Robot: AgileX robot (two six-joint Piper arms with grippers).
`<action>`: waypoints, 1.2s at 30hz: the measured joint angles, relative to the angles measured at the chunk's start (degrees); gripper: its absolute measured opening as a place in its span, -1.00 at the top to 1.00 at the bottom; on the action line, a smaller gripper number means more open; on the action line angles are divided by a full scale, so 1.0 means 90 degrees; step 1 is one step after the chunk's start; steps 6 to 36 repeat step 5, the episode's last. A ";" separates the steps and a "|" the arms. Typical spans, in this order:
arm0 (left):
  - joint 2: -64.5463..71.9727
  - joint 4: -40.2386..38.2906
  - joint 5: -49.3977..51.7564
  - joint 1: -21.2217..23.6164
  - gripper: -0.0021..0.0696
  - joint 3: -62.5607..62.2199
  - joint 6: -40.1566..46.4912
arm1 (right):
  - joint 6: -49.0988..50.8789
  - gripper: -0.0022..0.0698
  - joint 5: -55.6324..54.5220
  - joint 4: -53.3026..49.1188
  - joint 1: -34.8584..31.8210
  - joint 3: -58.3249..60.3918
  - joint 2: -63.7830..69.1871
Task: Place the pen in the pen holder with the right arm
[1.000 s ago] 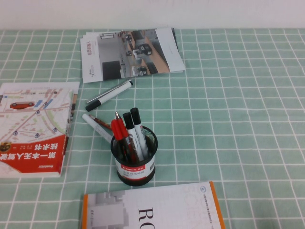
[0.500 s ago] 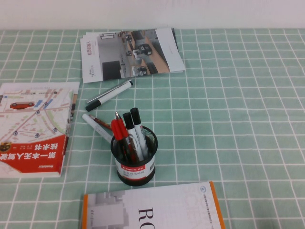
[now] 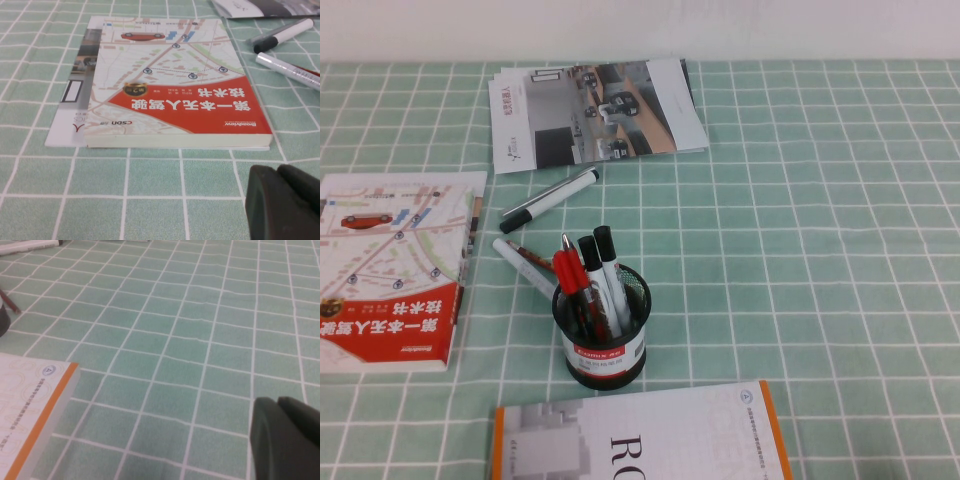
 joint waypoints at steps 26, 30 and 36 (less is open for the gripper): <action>0.0000 0.0000 0.0000 0.0000 0.95 0.0000 0.0000 | 0.0000 0.99 0.0000 0.0000 0.0000 0.0000 0.0000; 0.0000 0.0000 0.0000 0.0000 0.95 0.0000 0.0000 | 0.0000 0.99 0.0000 0.0000 0.0000 0.0000 0.0000; 0.0000 0.0000 0.0000 0.0000 0.95 0.0000 0.0000 | 0.0000 0.99 0.0000 0.0000 0.0000 0.0000 0.0000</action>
